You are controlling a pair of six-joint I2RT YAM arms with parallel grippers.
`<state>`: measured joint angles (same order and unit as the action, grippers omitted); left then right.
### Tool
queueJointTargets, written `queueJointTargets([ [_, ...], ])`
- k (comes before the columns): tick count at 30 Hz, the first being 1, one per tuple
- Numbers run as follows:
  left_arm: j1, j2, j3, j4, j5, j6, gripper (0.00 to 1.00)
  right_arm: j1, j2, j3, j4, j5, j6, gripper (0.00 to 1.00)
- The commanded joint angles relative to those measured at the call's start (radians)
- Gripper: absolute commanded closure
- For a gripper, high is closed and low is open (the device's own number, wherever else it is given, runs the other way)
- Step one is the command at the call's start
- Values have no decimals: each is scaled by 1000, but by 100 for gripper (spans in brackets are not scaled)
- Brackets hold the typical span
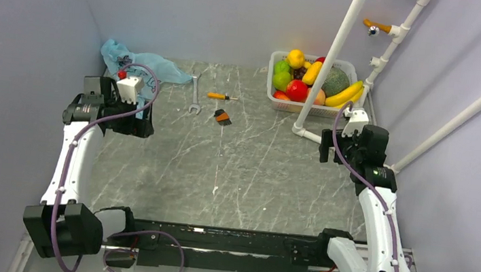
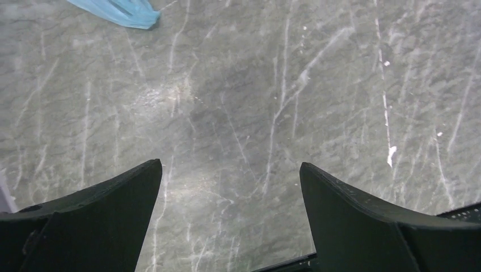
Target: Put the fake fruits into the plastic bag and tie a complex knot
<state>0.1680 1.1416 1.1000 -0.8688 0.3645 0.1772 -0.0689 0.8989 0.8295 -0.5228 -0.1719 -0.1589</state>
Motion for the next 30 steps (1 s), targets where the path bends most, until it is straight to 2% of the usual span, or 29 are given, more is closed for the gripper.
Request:
queueJointTargets([
  [1,-4,67,99,76,-110,17,1,-1,0,18,-21,-71,-83,0],
  [5,-6,229,253,107,-207,168,1,11,28,31,-70,-110,-166,0],
  [9,-6,492,440,82,-244,311,1,26,38,39,-102,-131,-242,0],
  [18,1,912,718,167,-343,547,1,63,53,65,-242,-266,-389,0],
  [25,3,1074,717,324,-427,683,1,124,62,63,-263,-270,-395,0],
  [28,3,1149,755,327,-463,707,9,143,60,65,-249,-269,-396,0],
  [30,5,1179,759,338,-467,715,25,162,56,67,-239,-275,-394,0],
])
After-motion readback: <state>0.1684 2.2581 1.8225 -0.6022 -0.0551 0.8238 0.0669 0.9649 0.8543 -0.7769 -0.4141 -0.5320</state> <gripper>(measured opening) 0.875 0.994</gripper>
